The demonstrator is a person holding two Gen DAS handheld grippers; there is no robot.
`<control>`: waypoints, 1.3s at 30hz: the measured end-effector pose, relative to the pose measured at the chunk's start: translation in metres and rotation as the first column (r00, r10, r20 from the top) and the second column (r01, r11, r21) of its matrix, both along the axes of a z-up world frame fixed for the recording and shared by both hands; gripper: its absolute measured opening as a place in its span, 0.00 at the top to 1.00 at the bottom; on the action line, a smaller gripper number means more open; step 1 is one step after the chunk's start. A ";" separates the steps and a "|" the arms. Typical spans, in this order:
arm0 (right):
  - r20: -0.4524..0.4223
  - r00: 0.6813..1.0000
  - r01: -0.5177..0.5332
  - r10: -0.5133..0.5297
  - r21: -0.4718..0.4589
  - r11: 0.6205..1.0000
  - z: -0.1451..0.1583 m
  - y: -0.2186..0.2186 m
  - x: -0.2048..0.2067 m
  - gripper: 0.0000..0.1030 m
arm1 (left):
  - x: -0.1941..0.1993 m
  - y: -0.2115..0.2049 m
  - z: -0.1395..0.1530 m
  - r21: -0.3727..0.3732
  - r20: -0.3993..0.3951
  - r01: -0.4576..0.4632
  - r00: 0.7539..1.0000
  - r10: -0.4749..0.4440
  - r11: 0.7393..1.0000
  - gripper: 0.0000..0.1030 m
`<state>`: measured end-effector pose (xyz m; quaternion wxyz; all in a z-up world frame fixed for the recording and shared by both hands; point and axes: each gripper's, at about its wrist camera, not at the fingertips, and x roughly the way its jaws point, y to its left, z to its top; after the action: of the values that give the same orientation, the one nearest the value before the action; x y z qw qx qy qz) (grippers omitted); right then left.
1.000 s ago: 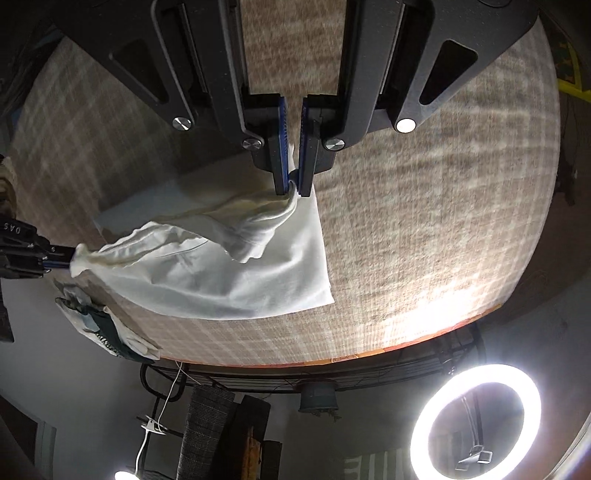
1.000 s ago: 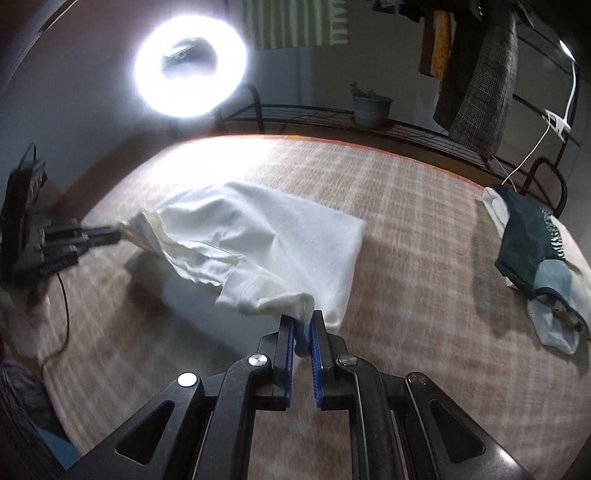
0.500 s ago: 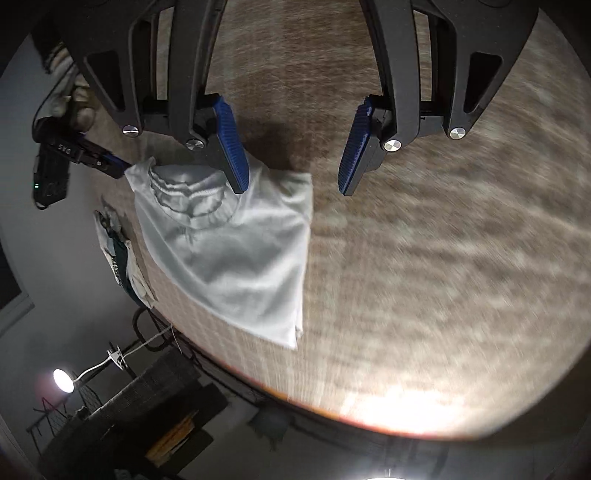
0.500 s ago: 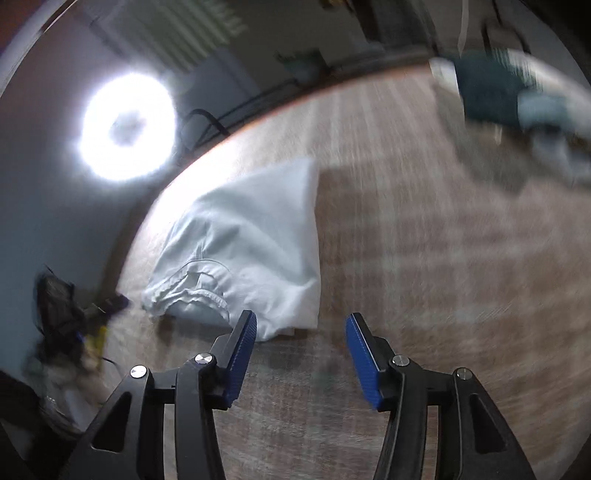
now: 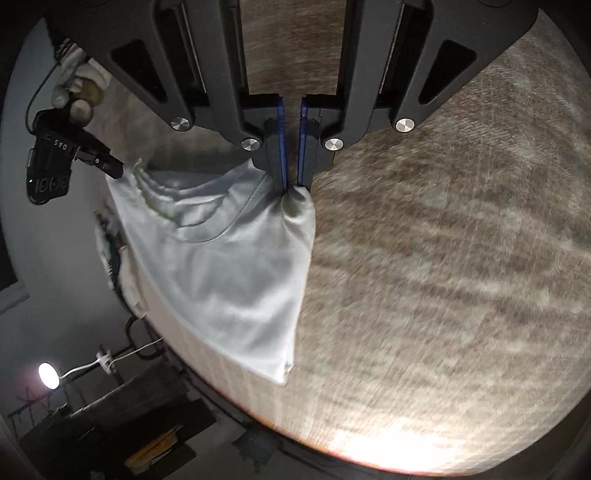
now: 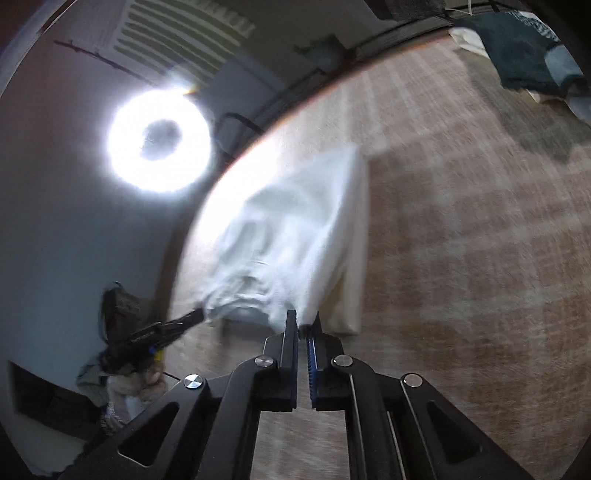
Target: Fold small clothes
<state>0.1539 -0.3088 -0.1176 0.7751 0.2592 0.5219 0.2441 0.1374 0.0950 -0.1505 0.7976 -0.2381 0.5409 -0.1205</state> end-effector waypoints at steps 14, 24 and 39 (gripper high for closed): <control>0.271 0.947 -0.065 0.172 -0.364 0.929 0.057 0.052 0.009 0.69 | -0.003 -0.036 0.064 0.242 0.230 -0.002 0.972 -0.055 0.970 1.00; 0.257 0.936 -0.142 0.240 -0.349 0.926 0.049 0.137 0.110 0.83 | 0.029 -0.106 0.037 0.274 0.155 0.138 0.970 -0.185 0.952 1.00; 0.161 0.959 -0.161 0.235 -0.372 0.914 0.012 0.145 0.146 0.70 | 0.027 -0.078 0.042 0.217 0.143 0.166 0.969 -0.200 0.962 0.93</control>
<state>0.2997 -0.1640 -0.1054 0.8291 0.0346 0.4996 0.2486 0.1641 0.0171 -0.1090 0.8448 -0.0934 0.5029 -0.1571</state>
